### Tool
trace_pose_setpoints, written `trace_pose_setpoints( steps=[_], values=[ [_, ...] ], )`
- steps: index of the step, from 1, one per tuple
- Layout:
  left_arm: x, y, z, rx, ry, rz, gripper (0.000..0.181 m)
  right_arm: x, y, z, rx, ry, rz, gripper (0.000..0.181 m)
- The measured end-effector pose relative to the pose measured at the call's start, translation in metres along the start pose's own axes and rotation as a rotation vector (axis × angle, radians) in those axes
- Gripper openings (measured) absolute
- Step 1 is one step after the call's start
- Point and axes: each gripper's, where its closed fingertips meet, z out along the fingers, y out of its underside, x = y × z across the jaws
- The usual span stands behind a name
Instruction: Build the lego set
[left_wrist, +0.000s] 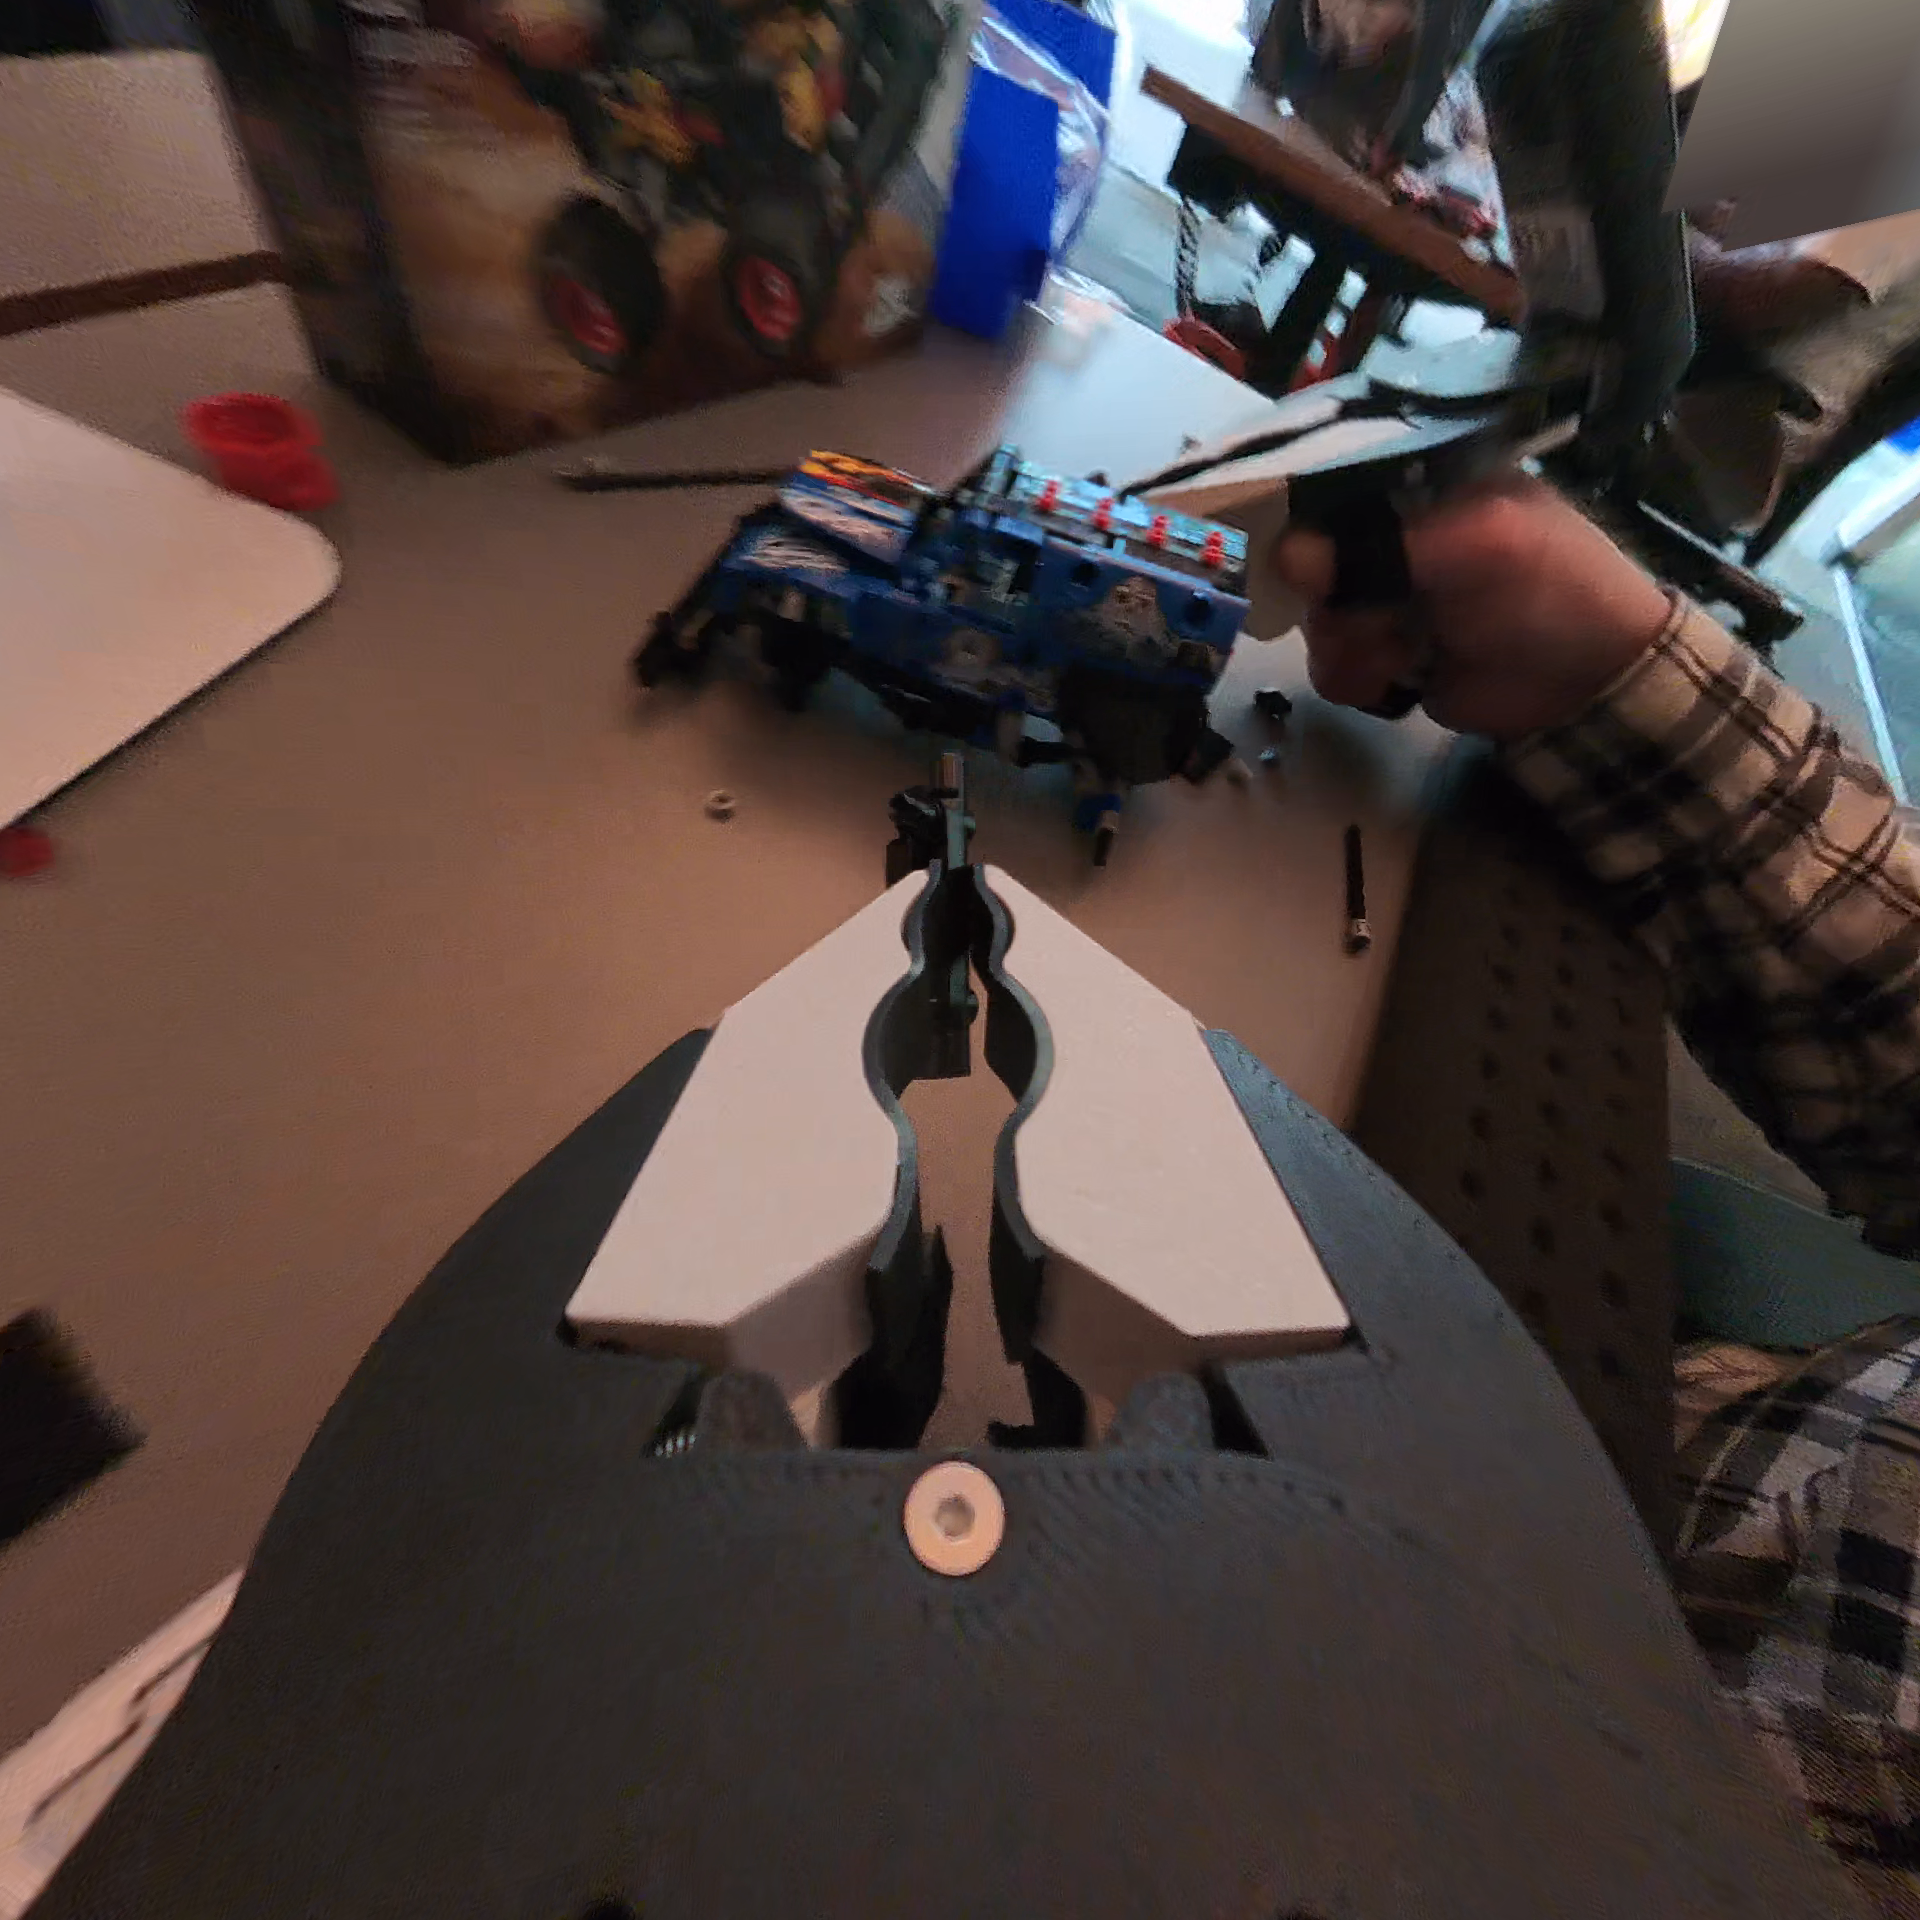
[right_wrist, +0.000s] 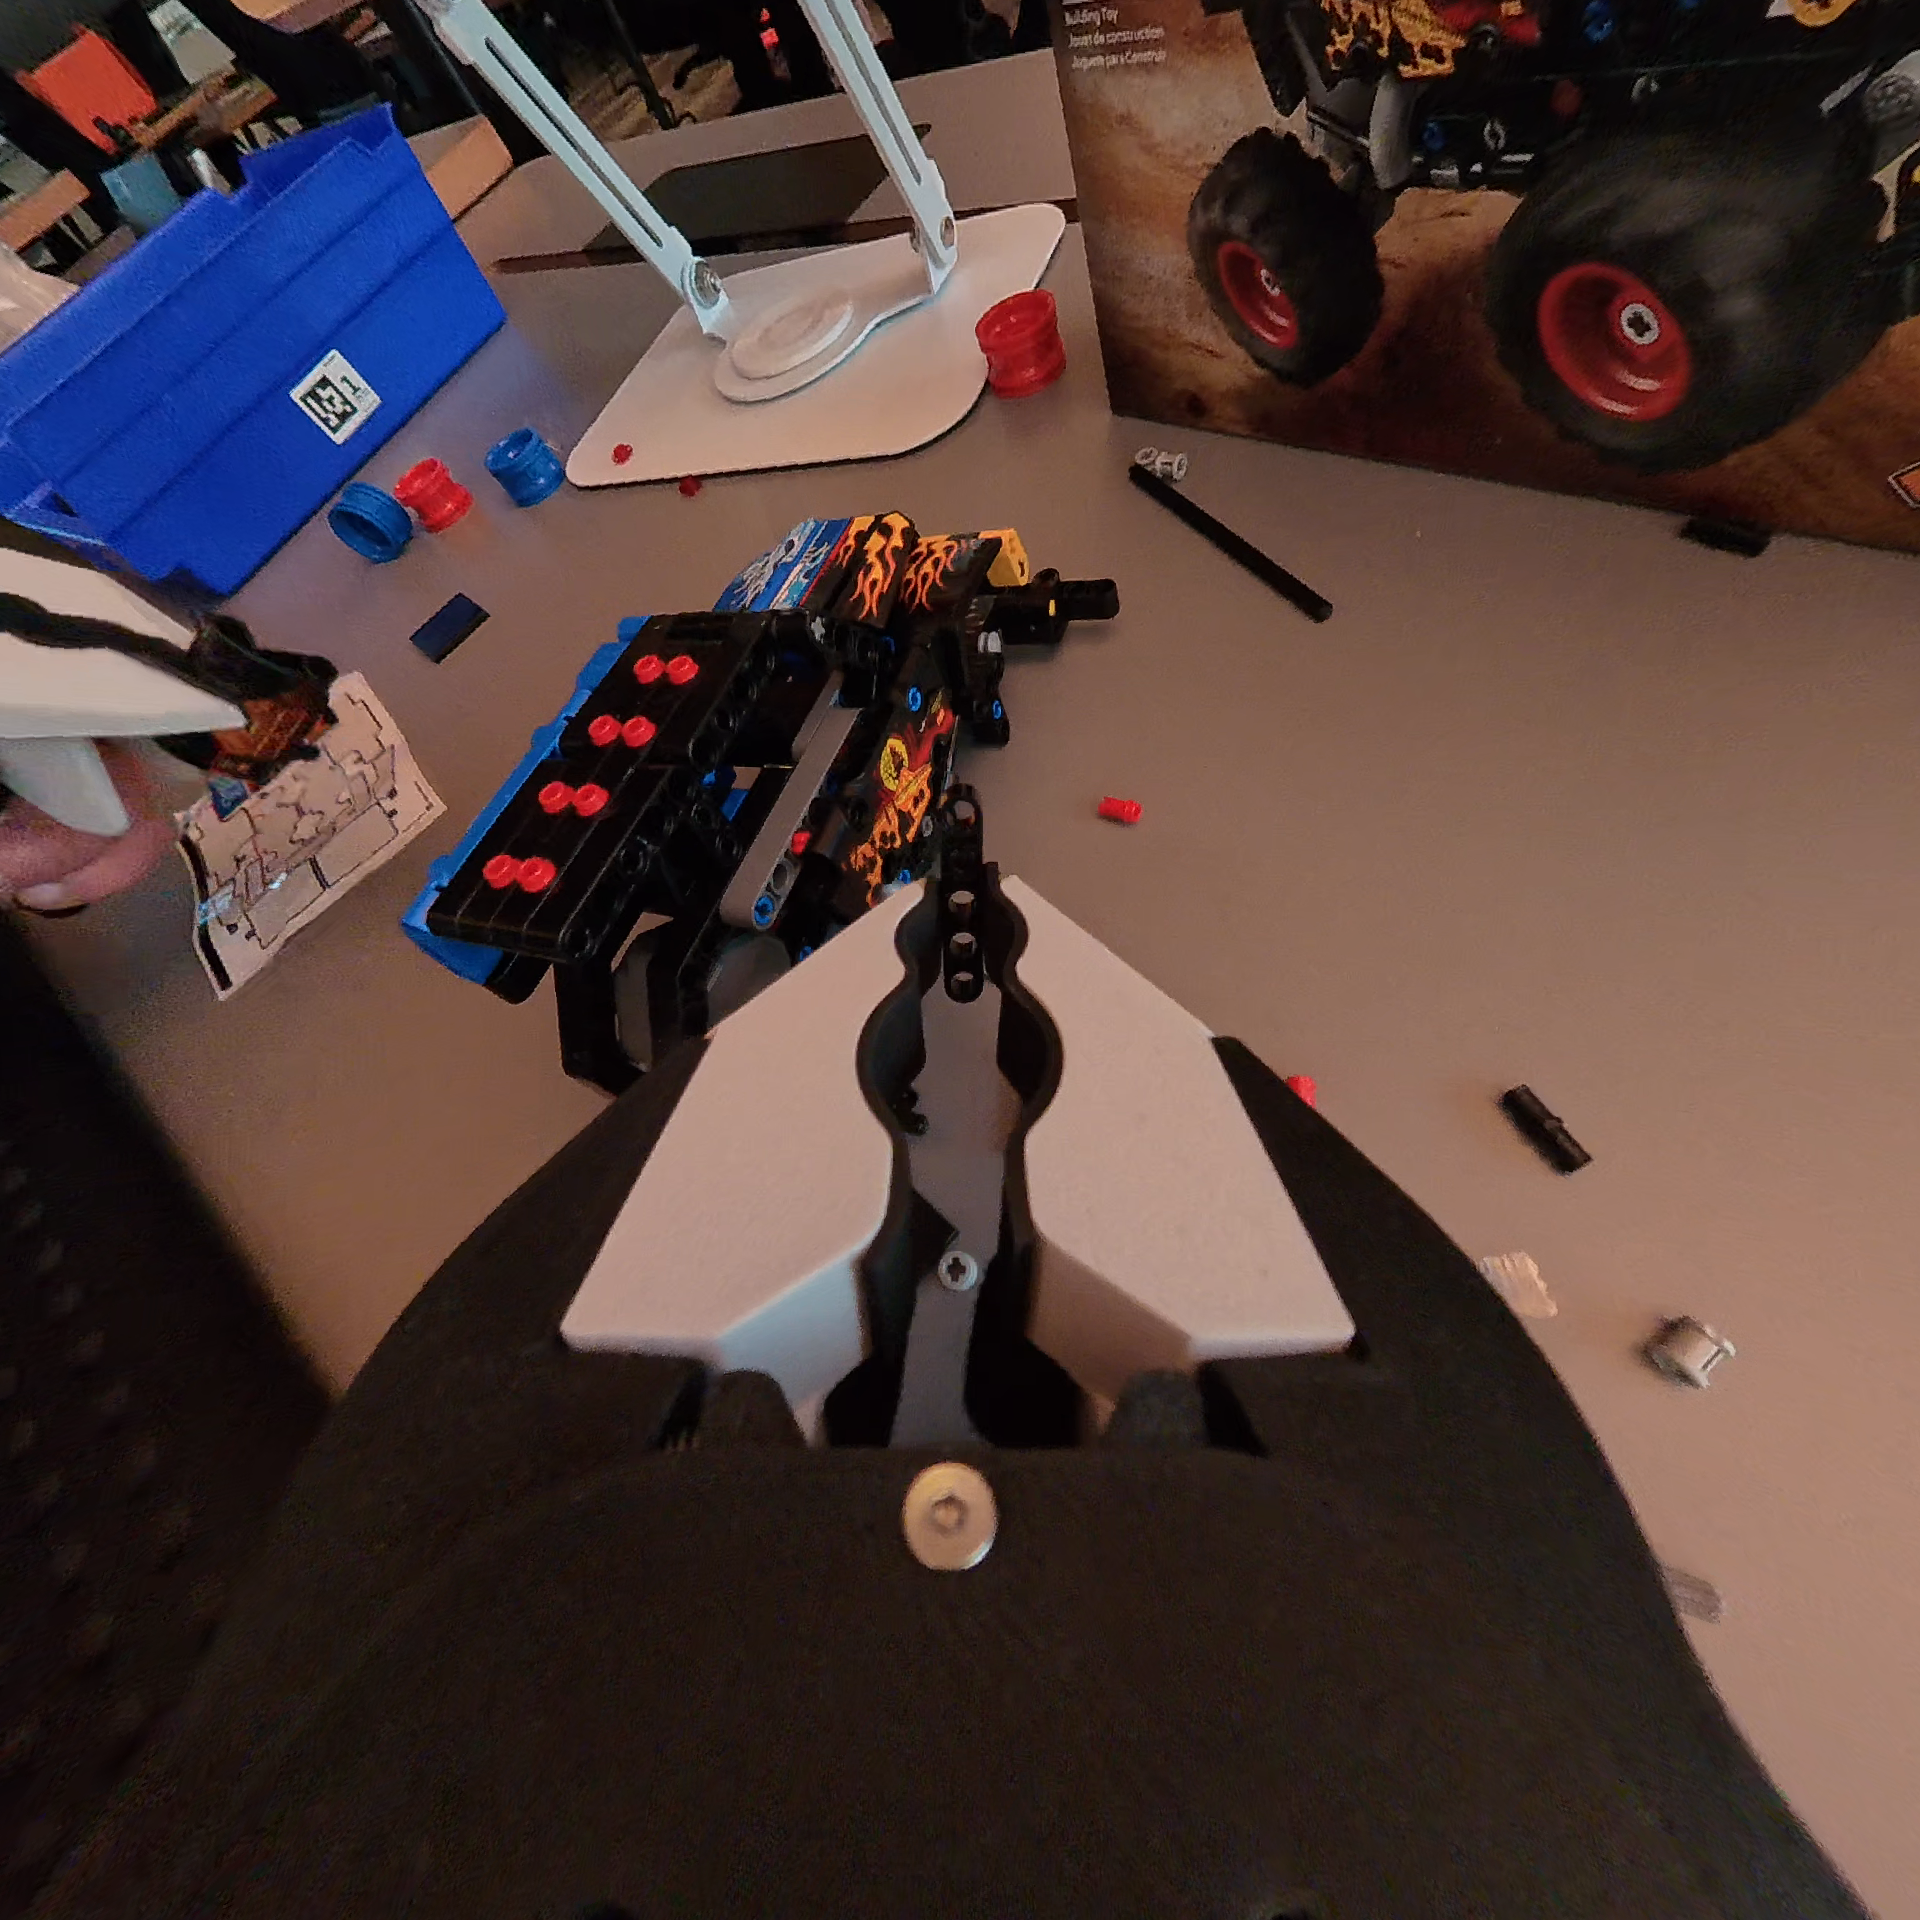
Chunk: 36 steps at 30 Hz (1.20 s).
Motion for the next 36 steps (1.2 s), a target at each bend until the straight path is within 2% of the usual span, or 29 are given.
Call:
trace_pose_setpoints(
  steps=[5, 11, 15, 28, 32, 36],
  values=[
    [-0.021, 0.011, -0.032, 0.058, -0.043, -0.065, 0.001, 0.002, -0.003, 0.0, 0.028, 0.006, 0.0, 0.005],
    [-0.026, 0.013, -0.054, 0.107, -0.087, -0.062, 0.001, 0.003, -0.008, 0.0, 0.065, 0.013, -0.01, 0.005],
    [-0.025, 0.012, -0.061, 0.134, -0.063, -0.089, 0.001, 0.004, -0.006, 0.003, 0.054, 0.02, -0.013, 0.005],
    [-0.026, 0.012, -0.061, 0.144, -0.062, -0.1, 0.001, 0.002, -0.01, 0.003, 0.081, 0.004, -0.01, 0.005],
    [-0.029, 0.016, -0.058, 0.129, -0.063, -0.108, 0.001, 0.0, -0.018, -0.004, 0.128, 0.006, -0.014, 0.005],
    [-0.033, 0.017, -0.057, 0.128, -0.07, -0.114, 0.001, 0.003, -0.037, -0.023, 0.242, 0.033, -0.018, 0.005]
  ],
)
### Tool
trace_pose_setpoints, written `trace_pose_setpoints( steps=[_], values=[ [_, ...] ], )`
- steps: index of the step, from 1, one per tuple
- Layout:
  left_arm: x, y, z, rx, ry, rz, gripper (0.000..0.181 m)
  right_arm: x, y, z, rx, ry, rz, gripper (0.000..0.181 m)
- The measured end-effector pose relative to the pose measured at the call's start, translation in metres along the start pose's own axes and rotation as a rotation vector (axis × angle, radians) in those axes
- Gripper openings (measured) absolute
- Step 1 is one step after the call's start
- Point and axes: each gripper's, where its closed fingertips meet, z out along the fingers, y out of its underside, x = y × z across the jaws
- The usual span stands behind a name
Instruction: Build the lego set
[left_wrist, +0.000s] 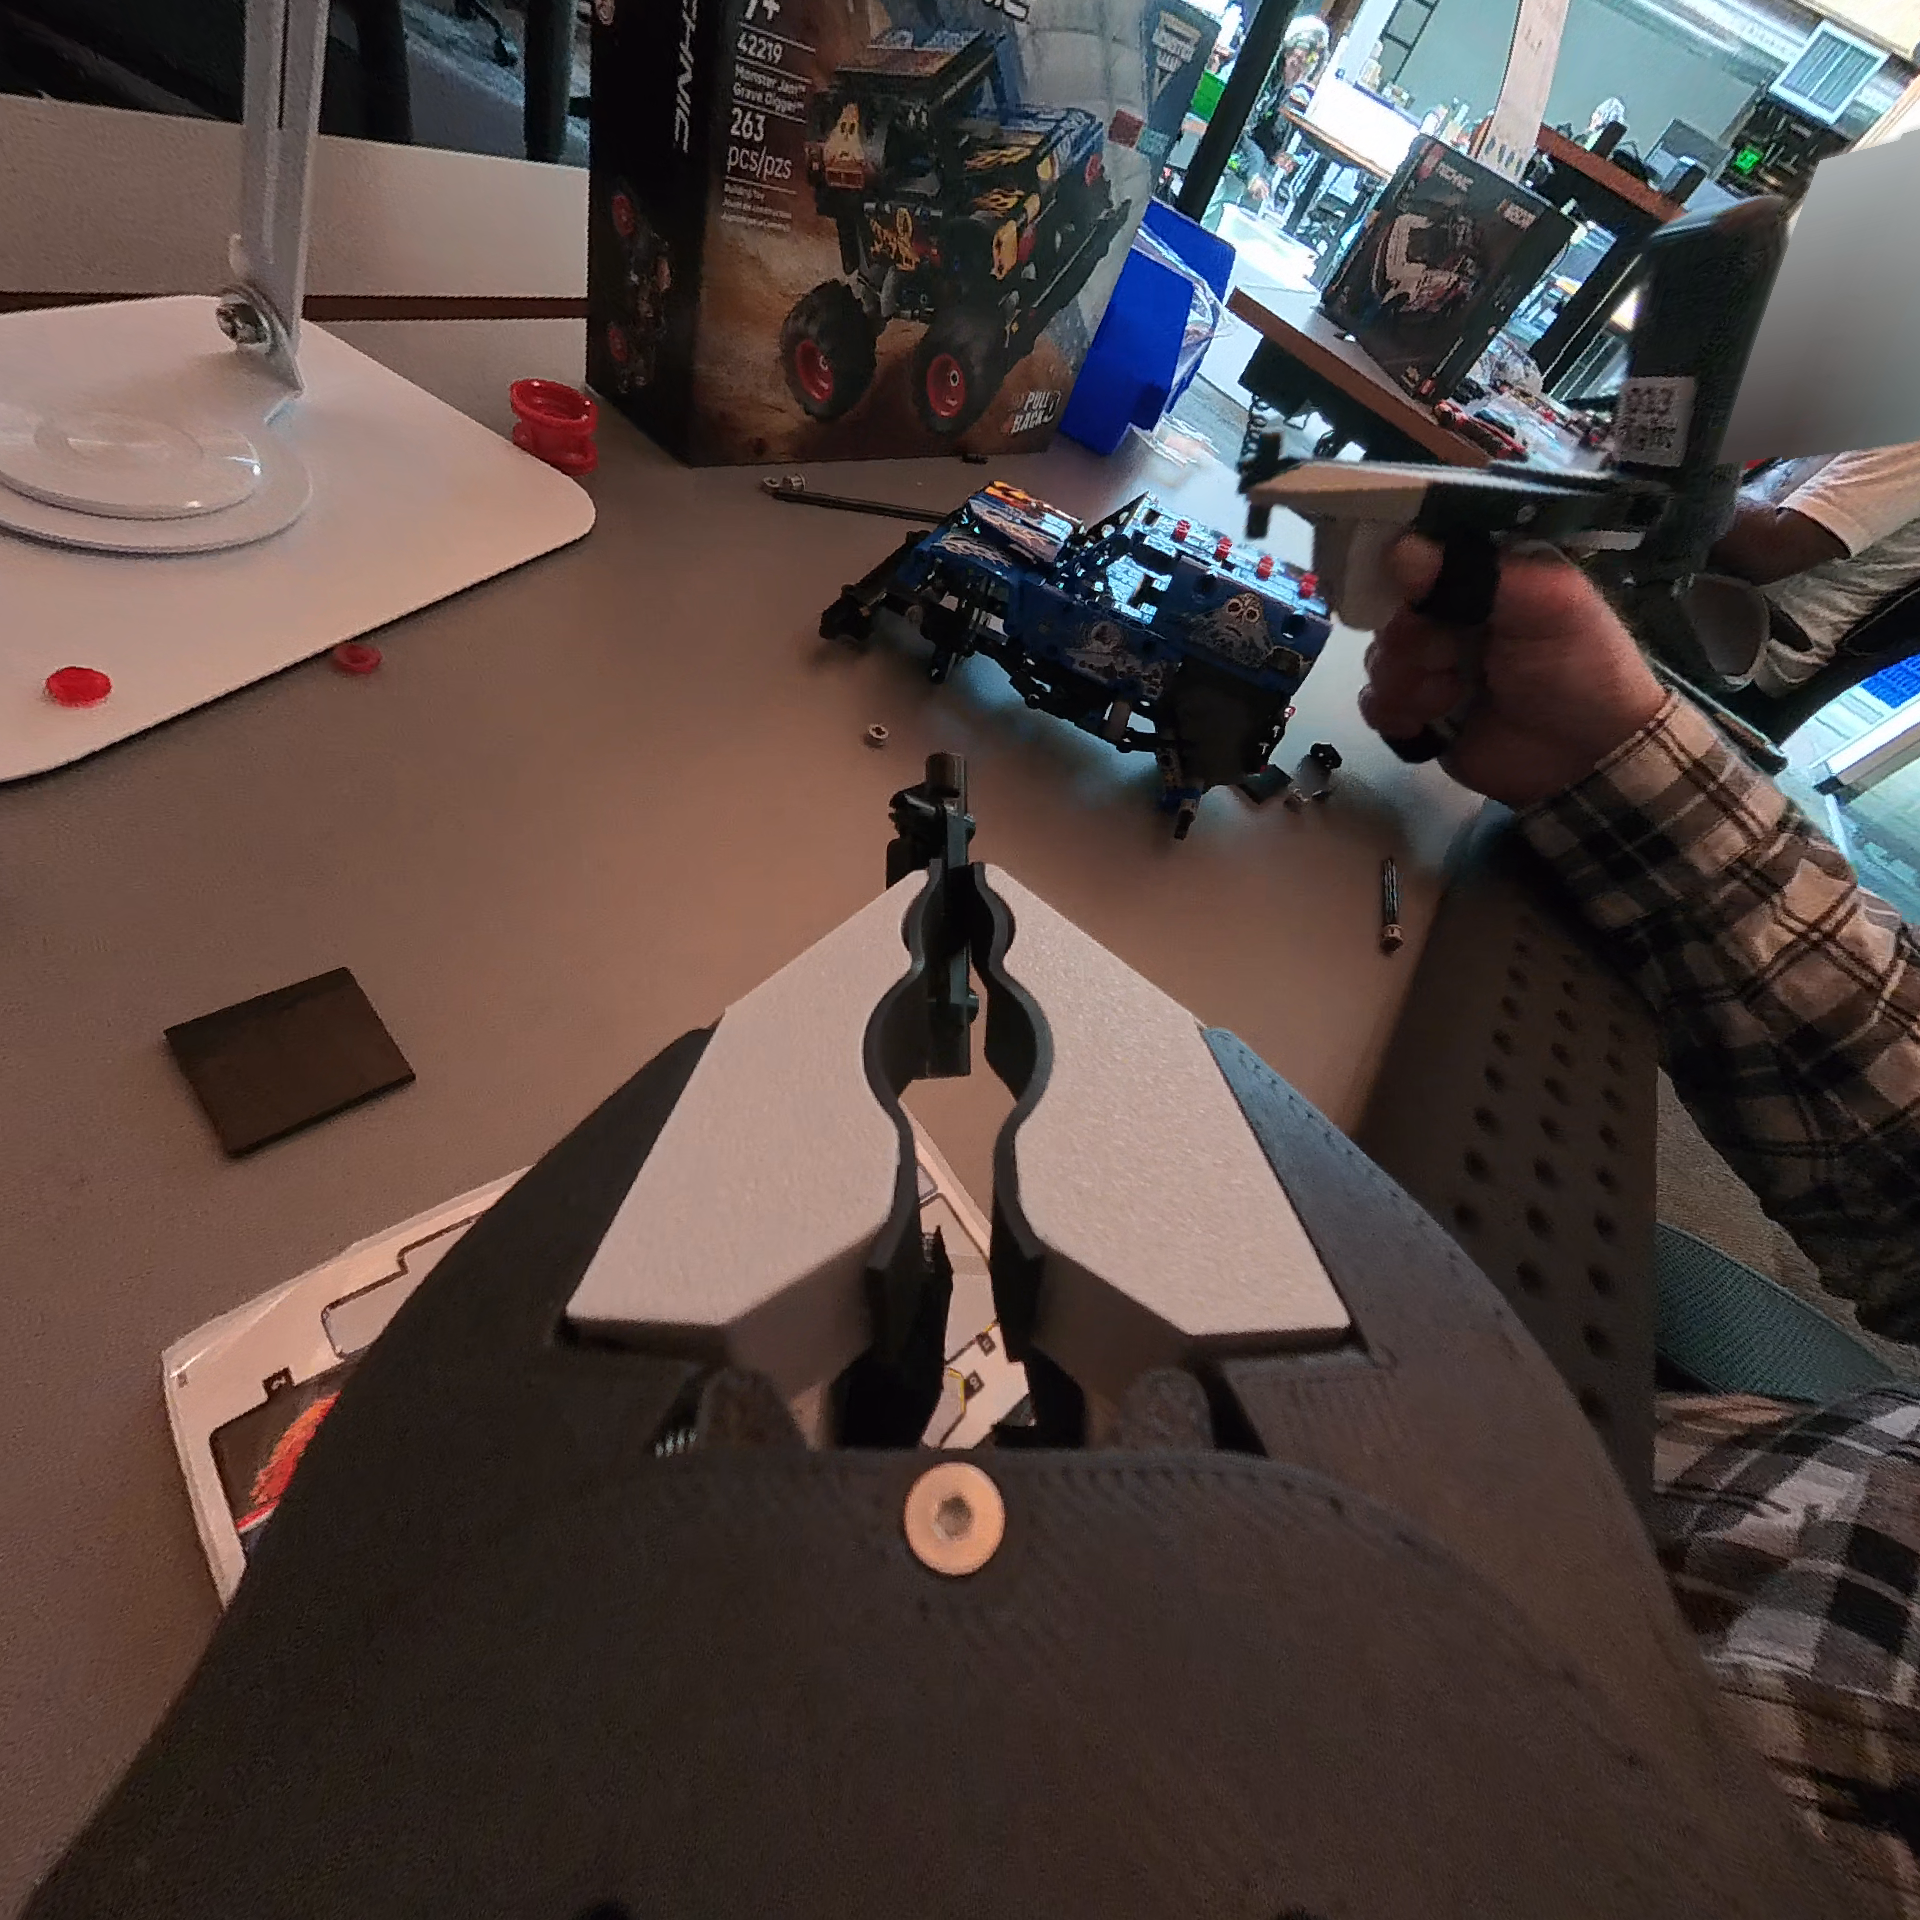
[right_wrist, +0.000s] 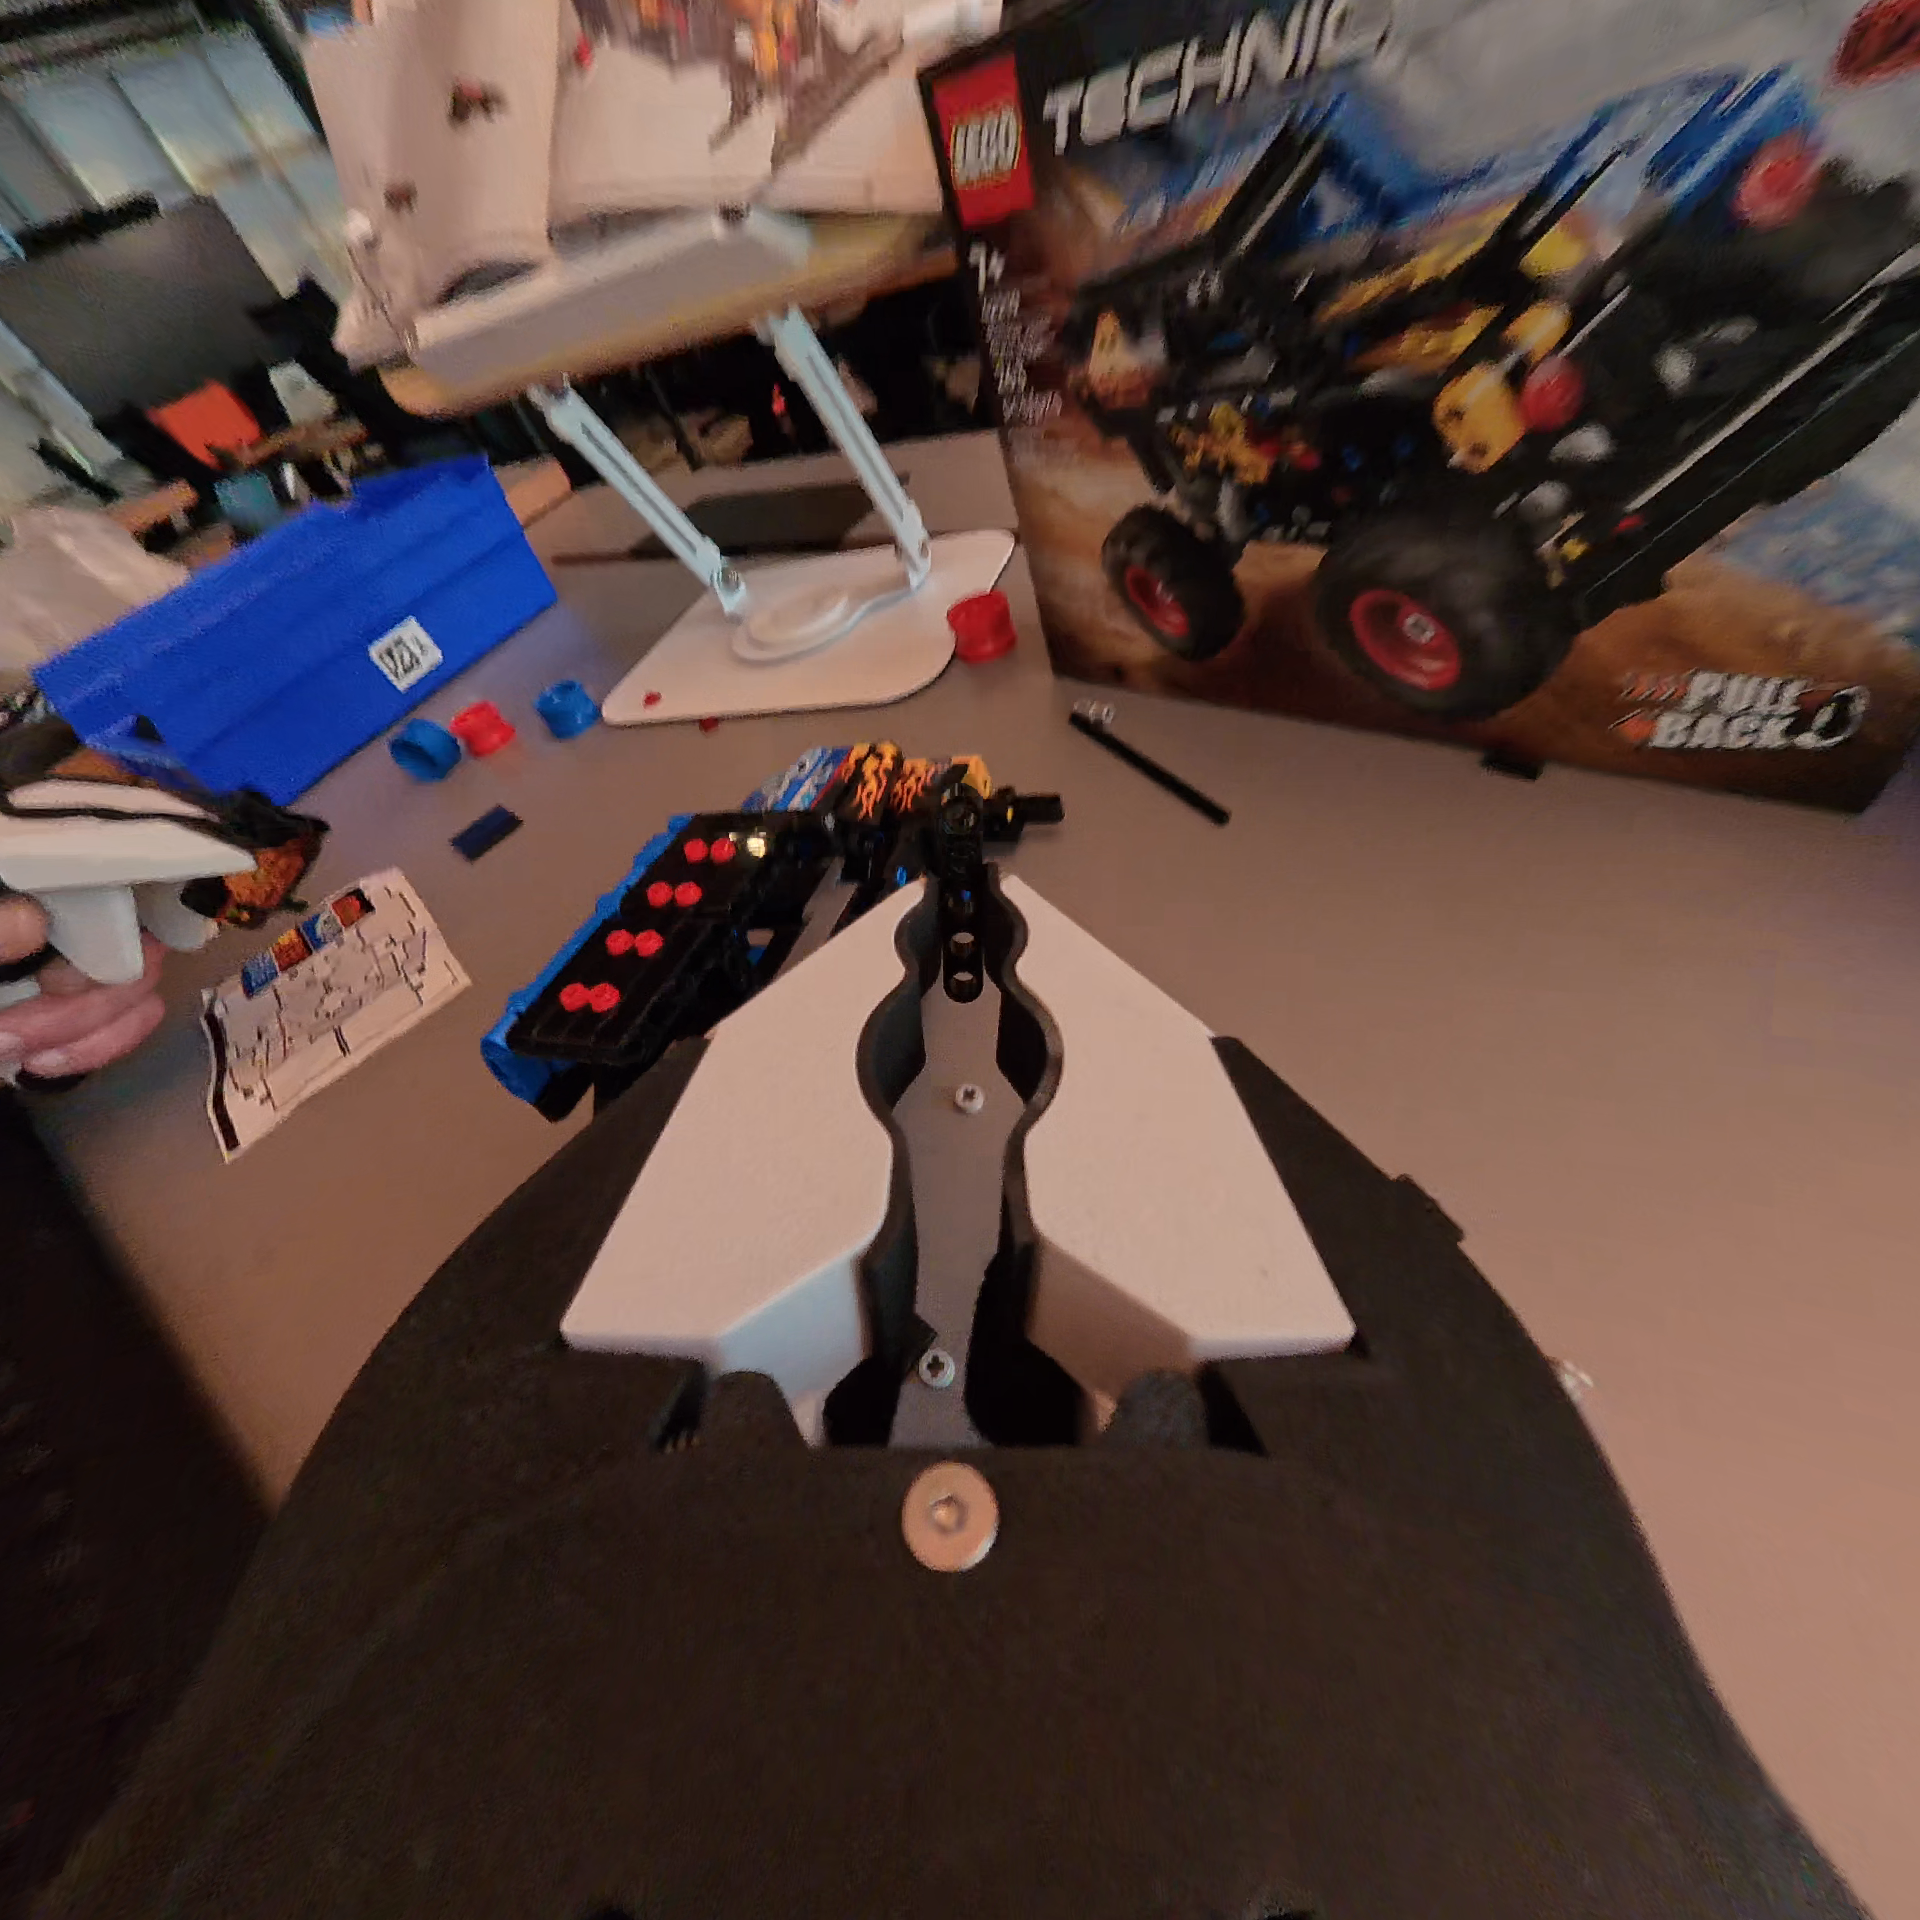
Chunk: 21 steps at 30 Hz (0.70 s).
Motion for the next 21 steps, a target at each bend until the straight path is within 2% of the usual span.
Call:
trace_pose_setpoints(
  steps=[3, 8, 15, 21],
  values=[
    [-0.002, 0.0, 0.001, 0.001, -0.004, 0.002, 0.001, 0.003, -0.016, -0.015, 0.089, 0.021, 0.01, 0.005],
    [-0.001, 0.007, 0.007, -0.029, 0.001, 0.005, 0.001, -0.001, -0.018, -0.027, 0.116, -0.011, 0.029, 0.005],
    [0.009, 0.018, 0.017, -0.086, 0.029, 0.055, 0.001, -0.037, 0.003, -0.037, 0.042, -0.126, -0.018, 0.005],
    [0.015, 0.025, 0.023, -0.124, 0.049, 0.064, 0.001, -0.084, 0.045, -0.038, -0.196, -0.237, -0.141, 0.005]
  ],
)
